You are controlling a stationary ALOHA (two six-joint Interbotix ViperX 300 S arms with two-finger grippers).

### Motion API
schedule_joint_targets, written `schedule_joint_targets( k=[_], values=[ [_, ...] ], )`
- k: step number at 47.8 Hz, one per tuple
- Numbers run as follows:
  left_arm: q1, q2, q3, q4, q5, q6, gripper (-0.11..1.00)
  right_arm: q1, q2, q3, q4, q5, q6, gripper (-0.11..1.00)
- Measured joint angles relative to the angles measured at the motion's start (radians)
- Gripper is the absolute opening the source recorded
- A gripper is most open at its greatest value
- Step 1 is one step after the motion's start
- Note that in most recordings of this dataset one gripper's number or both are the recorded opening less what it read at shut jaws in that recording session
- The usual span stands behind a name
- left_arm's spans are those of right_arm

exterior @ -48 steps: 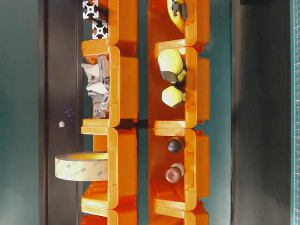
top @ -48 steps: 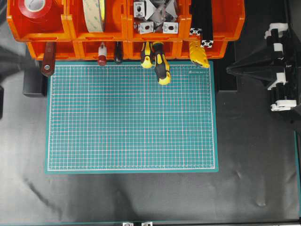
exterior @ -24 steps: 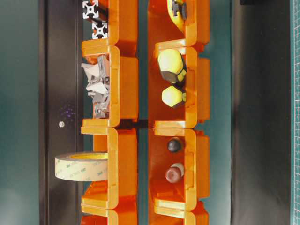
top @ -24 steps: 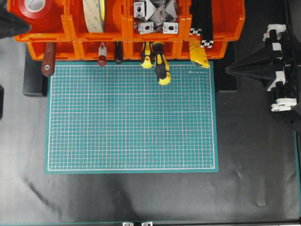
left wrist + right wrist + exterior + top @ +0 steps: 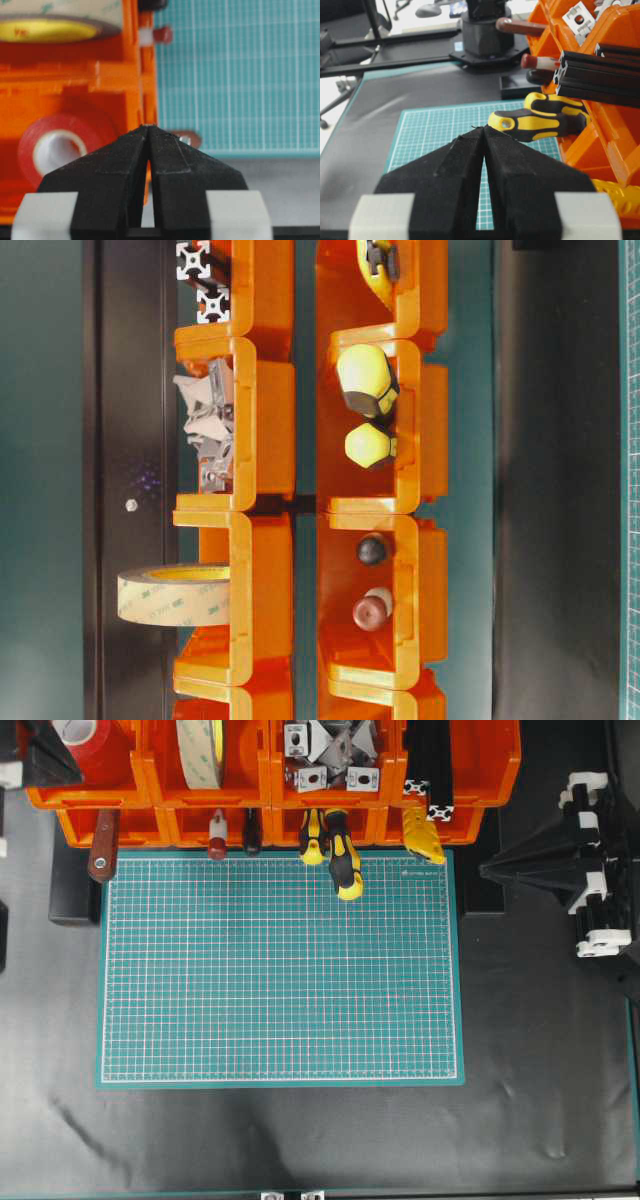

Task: Pick vinyl tape from container rack with left arm.
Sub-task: 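Move the left gripper to the red vinyl tape roll in the rack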

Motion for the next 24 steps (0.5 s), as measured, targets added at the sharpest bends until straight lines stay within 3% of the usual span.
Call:
schedule_joint_targets(
  k=[5, 13, 16, 19, 24],
  values=[
    [0.025, 0.017, -0.017, 0.003, 0.029, 0.003, 0.22, 0.005, 0.000, 0.000, 0.002, 0.000, 0.000, 0.00],
    [0.048, 0.029, -0.017, 0.005, 0.037, 0.011, 0.71, 0.011, -0.002, 0.000, 0.002, 0.002, 0.000, 0.00],
    [0.049, 0.029, -0.012, 0.005, 0.035, 0.017, 0.84, 0.012, -0.002, 0.000, 0.000, 0.002, 0.000, 0.00],
    [0.052, 0.031, -0.002, 0.005, 0.035, 0.018, 0.88, 0.011, -0.003, 0.000, 0.000, 0.000, 0.000, 0.00],
    [0.067, 0.034, 0.021, 0.005, 0.034, 0.021, 0.85, 0.014, -0.003, -0.002, 0.002, 0.000, 0.000, 0.00]
  ],
)
